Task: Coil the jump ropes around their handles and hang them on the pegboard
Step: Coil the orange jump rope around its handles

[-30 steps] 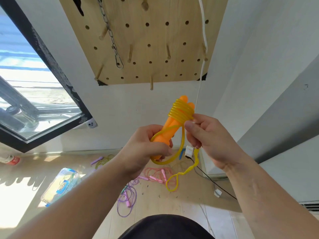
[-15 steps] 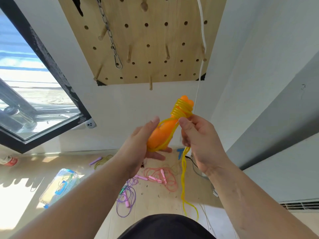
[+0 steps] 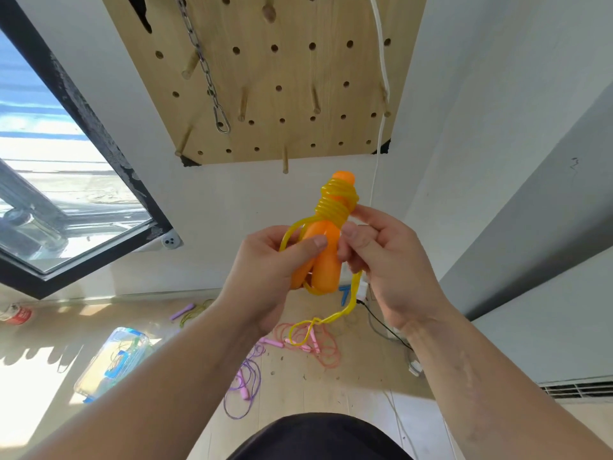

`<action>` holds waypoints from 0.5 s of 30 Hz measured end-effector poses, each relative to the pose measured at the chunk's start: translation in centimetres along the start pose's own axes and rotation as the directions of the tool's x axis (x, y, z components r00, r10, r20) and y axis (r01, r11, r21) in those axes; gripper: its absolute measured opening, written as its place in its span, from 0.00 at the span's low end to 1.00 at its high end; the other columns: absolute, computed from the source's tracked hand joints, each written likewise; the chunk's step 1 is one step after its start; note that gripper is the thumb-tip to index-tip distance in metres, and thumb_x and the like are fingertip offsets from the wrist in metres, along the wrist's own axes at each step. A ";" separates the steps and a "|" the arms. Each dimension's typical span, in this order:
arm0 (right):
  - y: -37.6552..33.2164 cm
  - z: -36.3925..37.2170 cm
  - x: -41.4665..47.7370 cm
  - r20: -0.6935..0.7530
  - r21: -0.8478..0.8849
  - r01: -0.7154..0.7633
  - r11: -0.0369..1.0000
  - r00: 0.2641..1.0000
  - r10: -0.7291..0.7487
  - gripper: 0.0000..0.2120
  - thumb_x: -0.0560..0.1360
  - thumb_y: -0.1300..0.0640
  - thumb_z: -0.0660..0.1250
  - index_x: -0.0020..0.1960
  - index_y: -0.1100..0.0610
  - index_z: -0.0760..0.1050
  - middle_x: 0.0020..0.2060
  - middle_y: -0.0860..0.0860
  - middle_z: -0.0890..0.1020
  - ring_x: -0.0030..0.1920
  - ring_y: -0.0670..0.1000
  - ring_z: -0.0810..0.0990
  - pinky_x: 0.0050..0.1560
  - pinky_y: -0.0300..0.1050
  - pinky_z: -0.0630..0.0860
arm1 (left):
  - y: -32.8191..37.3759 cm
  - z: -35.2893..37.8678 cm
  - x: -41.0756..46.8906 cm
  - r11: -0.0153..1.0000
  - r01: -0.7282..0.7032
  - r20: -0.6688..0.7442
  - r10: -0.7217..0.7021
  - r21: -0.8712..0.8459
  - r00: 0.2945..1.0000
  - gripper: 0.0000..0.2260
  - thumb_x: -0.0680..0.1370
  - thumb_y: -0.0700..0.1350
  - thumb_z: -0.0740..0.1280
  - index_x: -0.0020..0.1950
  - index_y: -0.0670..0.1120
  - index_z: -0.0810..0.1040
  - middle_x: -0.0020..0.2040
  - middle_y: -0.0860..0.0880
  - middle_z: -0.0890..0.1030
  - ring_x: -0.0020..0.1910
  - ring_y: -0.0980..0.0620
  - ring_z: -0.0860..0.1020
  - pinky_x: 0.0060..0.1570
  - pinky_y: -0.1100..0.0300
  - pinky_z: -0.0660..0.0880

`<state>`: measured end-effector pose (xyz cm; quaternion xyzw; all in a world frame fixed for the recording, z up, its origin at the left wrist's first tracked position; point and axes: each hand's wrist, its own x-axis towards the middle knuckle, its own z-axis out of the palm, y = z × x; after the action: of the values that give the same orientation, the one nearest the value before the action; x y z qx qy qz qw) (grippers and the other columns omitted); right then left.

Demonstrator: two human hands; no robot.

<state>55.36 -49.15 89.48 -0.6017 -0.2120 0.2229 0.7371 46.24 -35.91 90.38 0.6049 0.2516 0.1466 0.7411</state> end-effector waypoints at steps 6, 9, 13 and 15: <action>-1.6 -2.3 0.6 0.165 -0.122 -0.029 0.992 0.985 0.049 0.07 0.71 0.48 0.76 0.39 0.46 0.79 0.21 0.47 0.68 0.25 0.46 0.64 0.29 0.42 0.62 | -0.1 0.1 -0.9 0.940 0.211 0.195 -0.162 -0.267 0.967 0.09 0.69 0.44 0.72 0.46 0.41 0.80 0.44 0.36 0.82 0.36 0.38 0.82 0.32 0.52 0.79; -1.7 -3.0 0.2 0.292 -0.048 0.040 0.998 0.956 -0.024 0.15 0.66 0.39 0.78 0.42 0.48 0.81 0.24 0.50 0.65 0.26 0.47 0.64 0.28 0.43 0.61 | 0.4 0.2 -1.6 0.896 0.325 0.403 -0.189 -0.303 0.895 0.24 0.61 0.44 0.84 0.52 0.37 0.81 0.42 0.36 0.83 0.33 0.38 0.83 0.30 0.52 0.80; -0.7 -2.3 -0.3 0.161 -0.073 0.067 0.995 0.985 -0.055 0.10 0.75 0.48 0.72 0.45 0.54 0.78 0.27 0.54 0.64 0.28 0.49 0.62 0.29 0.49 0.59 | 0.1 -0.2 -0.6 0.943 0.277 0.338 -0.203 -0.185 0.919 0.22 0.66 0.47 0.79 0.55 0.38 0.82 0.48 0.34 0.83 0.42 0.37 0.85 0.38 0.48 0.82; -0.1 -1.7 -0.3 0.043 -0.105 0.036 0.994 0.999 -0.031 0.12 0.76 0.49 0.70 0.42 0.57 0.75 0.26 0.51 0.65 0.27 0.49 0.63 0.30 0.46 0.61 | -0.4 -0.3 -0.1 0.992 0.127 0.200 -0.127 0.016 0.972 0.23 0.70 0.52 0.74 0.61 0.42 0.80 0.56 0.36 0.84 0.52 0.39 0.84 0.49 0.46 0.82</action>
<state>56.12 -50.71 89.21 -0.6316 -0.2488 0.2112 0.7033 45.95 -35.83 89.96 0.6005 0.2140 0.0368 0.7696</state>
